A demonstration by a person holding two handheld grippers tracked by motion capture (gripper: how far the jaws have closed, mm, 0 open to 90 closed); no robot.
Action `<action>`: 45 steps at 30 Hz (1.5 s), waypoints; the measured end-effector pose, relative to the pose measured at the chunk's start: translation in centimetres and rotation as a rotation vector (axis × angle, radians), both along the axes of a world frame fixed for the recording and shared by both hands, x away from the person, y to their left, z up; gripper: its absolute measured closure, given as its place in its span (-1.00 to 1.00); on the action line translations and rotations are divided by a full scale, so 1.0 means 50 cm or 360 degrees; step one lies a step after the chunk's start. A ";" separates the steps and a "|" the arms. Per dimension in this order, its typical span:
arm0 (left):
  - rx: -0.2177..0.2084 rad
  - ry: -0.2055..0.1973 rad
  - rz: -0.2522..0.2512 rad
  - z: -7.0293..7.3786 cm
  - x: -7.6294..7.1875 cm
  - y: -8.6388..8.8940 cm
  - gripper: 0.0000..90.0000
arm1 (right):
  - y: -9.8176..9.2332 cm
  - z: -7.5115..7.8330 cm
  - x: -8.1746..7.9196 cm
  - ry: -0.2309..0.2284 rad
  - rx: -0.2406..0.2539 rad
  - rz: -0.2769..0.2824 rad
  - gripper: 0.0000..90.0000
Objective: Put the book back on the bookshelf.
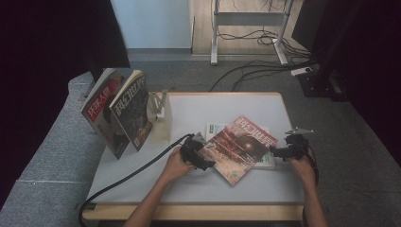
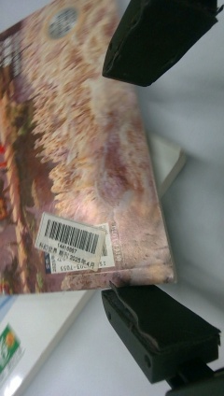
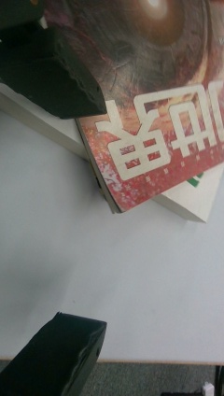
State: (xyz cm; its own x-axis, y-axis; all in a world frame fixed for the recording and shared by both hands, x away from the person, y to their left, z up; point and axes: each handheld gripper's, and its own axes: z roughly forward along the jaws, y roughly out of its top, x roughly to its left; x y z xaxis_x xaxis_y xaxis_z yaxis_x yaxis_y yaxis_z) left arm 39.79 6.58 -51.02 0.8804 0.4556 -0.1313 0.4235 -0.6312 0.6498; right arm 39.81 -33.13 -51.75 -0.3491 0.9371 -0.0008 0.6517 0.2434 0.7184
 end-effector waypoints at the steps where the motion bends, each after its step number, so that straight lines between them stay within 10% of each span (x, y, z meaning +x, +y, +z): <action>1: -0.0001 -0.0001 -0.0006 0.000 -0.004 -0.001 -1.00 | -0.001 0.000 0.005 -0.0001 -0.0004 -0.0006 -1.00; 17: -0.0020 -0.0051 -0.0046 0.009 -0.016 0.059 -0.91 | -0.009 0.014 -0.010 -0.0040 0.0029 0.0014 -0.94; 31: -0.0055 -0.0035 0.0048 0.001 0.009 0.116 0.56 | 0.006 0.027 -0.034 -0.0065 0.0044 0.0090 -0.92; 45: -0.0068 -0.0030 -0.0034 -0.009 0.013 0.092 0.84 | -0.001 0.019 -0.042 -0.0050 0.0043 0.0087 -0.91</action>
State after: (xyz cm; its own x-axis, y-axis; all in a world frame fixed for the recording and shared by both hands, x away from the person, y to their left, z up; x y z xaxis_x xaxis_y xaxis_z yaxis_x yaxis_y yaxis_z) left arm 40.45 11.18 -51.49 0.8925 0.4308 -0.1335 0.3974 -0.6114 0.6842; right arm 37.70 -33.17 -50.79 -0.3997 0.9166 0.0128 0.6152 0.2579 0.7450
